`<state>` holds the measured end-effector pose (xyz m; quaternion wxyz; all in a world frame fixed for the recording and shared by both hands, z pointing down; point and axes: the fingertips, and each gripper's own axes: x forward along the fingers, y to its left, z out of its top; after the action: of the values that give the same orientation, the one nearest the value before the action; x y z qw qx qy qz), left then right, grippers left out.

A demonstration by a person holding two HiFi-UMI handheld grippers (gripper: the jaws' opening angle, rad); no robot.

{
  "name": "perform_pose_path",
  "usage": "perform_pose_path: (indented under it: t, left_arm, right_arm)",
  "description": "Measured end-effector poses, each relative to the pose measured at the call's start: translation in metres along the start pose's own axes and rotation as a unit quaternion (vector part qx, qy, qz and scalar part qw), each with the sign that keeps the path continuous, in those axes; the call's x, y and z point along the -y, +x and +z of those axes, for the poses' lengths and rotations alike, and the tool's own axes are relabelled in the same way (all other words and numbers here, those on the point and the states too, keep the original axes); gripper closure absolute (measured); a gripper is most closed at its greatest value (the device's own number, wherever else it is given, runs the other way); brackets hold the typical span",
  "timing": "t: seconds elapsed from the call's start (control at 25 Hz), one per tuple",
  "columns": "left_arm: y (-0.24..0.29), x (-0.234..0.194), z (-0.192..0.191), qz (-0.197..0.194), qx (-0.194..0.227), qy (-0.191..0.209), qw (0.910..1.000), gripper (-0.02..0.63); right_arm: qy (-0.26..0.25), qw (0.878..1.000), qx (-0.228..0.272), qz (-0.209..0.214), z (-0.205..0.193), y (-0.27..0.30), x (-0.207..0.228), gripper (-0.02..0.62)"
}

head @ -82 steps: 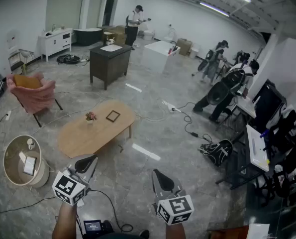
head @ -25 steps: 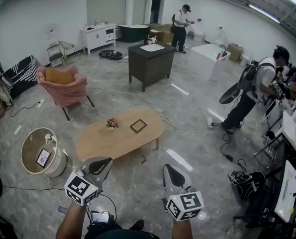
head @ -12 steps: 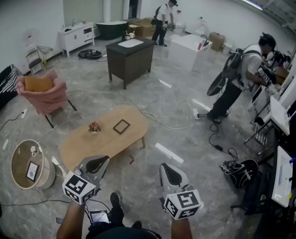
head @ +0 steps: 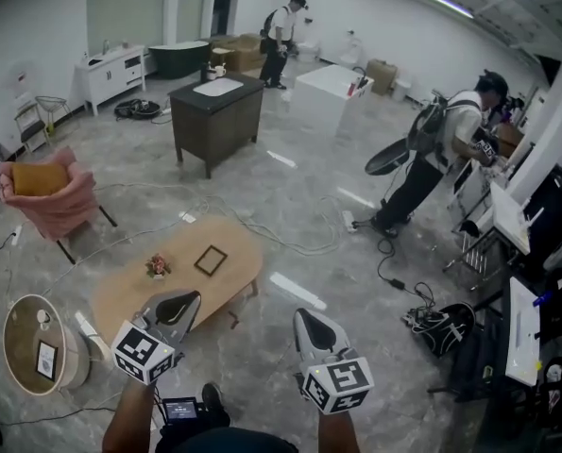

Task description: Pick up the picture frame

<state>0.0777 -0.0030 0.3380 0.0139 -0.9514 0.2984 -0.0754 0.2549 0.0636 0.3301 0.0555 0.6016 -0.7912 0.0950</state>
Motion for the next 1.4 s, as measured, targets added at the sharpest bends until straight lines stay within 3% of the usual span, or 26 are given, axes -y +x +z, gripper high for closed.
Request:
perform_pose_path:
  t: [0.44, 0.6, 1.08, 1.4]
  left_arm:
    - [0.054, -0.098, -0.004, -0.050, 0.015, -0.010, 0.9986, 0.609]
    - [0.064, -0.130, -0.005, -0.049, 0.023, -0.018, 0.9984, 0.609]
    - [0.043, -0.212, -0.034, 0.020, 0.009, -0.046, 0.9987, 0.609]
    - [0.042, -0.257, -0.041, 0.091, -0.019, -0.043, 0.9947, 0.609]
  right_arm:
    - [-0.007, 0.999, -0.014, -0.049, 0.020, 0.098, 0.005, 0.588]
    - [-0.016, 0.998, -0.025, -0.052, 0.026, 0.128, 0.005, 0.588]
    - [-0.031, 0.998, -0.047, 0.009, 0.030, 0.229, -0.013, 0.588]
    - [-0.027, 0.995, -0.052, 0.080, 0.032, 0.317, -0.006, 0.588]
